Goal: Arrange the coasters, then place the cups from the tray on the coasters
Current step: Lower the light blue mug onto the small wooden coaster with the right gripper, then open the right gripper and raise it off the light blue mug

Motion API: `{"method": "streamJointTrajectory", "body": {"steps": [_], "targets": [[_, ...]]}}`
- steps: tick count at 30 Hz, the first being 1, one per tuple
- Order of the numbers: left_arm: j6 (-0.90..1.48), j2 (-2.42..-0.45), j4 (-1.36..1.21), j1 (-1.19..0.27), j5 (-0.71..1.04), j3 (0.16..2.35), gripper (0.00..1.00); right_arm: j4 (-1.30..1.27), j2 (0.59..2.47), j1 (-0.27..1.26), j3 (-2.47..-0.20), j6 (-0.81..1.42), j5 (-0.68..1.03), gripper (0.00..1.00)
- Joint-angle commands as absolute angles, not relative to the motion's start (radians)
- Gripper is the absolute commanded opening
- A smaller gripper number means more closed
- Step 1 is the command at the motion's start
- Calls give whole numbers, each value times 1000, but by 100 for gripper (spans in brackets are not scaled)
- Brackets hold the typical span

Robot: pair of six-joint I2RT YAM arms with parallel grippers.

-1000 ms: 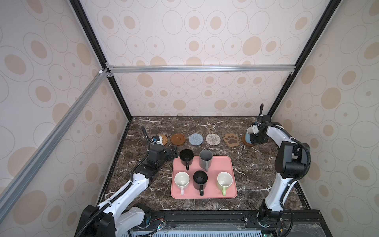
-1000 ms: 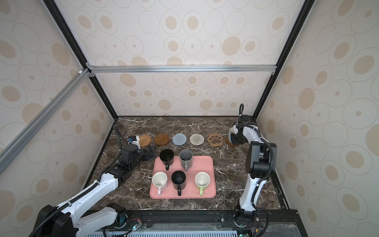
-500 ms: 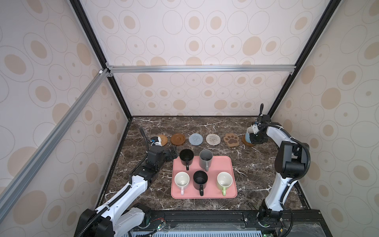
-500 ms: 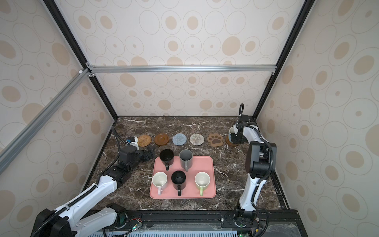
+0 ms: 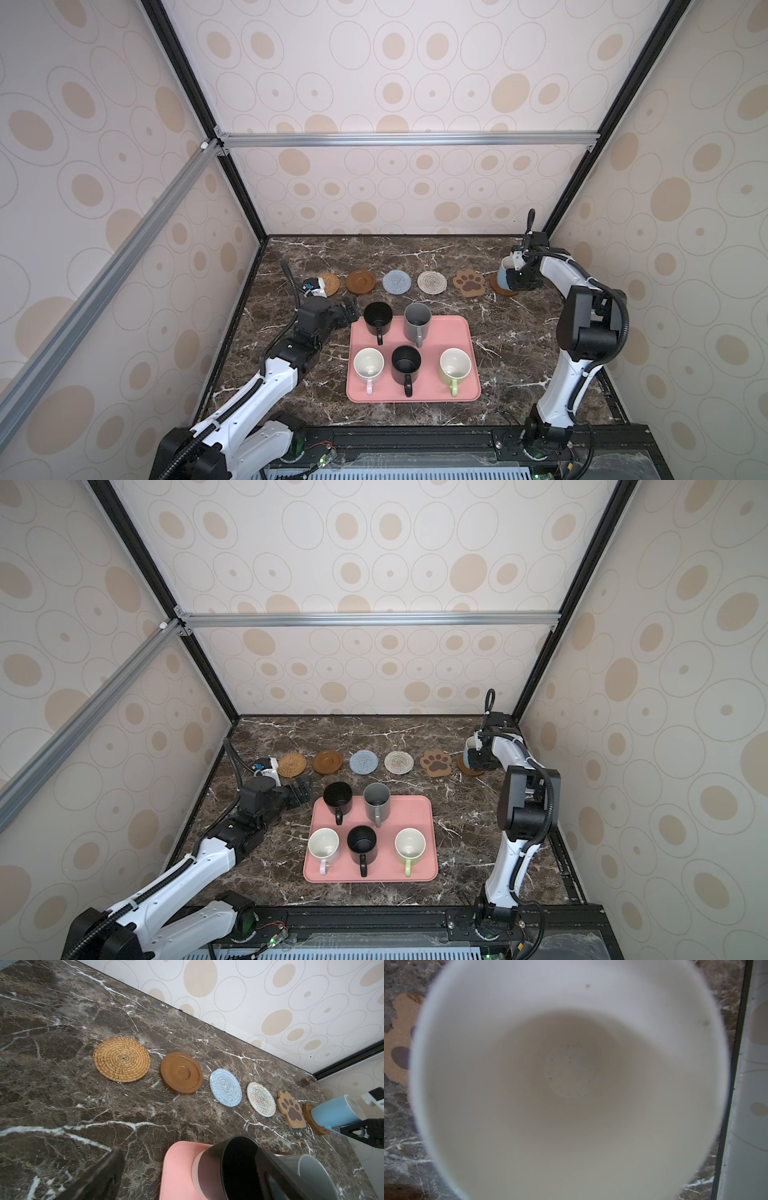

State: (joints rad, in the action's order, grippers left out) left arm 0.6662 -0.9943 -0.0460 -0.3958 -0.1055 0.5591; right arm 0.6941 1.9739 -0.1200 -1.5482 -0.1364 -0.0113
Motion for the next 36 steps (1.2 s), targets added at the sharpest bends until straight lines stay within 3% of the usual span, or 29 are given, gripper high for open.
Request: {"method": "streamJointTrajectory", "body": {"steps": [1, 19, 36], "targets": [[680, -972, -49, -403, -132, 551, 100, 708, 1966, -127, -1540, -138, -26, 28], [660, -952, -86, -403, -150, 529, 100, 691, 1886, -127, -1473, -106, -38, 39], [650, -954, -94, -403, -155, 525, 100, 750, 1699, -106, -1421, -54, -5, 41]]}}
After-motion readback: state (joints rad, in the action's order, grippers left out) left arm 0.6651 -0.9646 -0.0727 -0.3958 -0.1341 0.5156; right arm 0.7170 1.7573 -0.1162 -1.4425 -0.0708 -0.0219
